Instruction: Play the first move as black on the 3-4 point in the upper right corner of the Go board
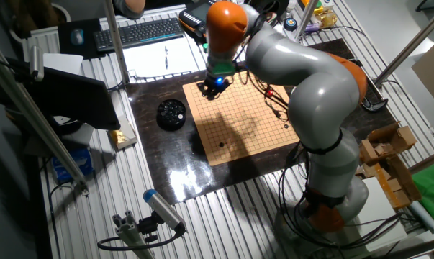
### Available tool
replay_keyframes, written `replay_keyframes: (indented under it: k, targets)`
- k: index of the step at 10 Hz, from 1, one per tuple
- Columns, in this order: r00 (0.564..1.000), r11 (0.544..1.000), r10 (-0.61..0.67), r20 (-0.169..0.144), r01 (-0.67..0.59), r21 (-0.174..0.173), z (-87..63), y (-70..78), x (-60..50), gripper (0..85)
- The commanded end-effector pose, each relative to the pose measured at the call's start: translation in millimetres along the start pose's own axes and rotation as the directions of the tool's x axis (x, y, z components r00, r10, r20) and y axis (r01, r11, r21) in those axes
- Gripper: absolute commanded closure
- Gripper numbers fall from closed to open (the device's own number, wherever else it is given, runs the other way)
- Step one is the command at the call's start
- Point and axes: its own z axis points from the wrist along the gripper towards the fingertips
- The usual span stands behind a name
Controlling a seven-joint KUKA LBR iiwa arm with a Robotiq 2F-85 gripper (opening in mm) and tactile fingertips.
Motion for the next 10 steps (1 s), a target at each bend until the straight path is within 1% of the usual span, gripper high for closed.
replay_keyframes:
  k: [1,3,6,7,8,9,10]
  targets:
    - [1.0,1.0,0.006,0.005,-0.006,0.002,4.5,29.5,1.1,84.3]
    - [1.0,1.0,0.009,0.014,-0.009,0.0,10.3,29.2,-2.7,84.3]
    - [1.0,1.0,0.018,0.008,-0.017,-0.011,13.5,29.0,-3.9,84.3]
    - [1.0,1.0,0.01,0.008,-0.01,-0.011,12.3,27.8,-3.3,84.3]
    - [1.0,1.0,-0.008,-0.009,0.008,0.002,3.3,21.5,-2.2,84.3]
    - [0.999,1.0,-0.026,-0.032,0.026,0.008,3.3,21.5,-2.2,84.3]
    - [0.996,0.997,-0.071,-0.046,0.072,0.025,3.3,21.5,-2.2,84.3]
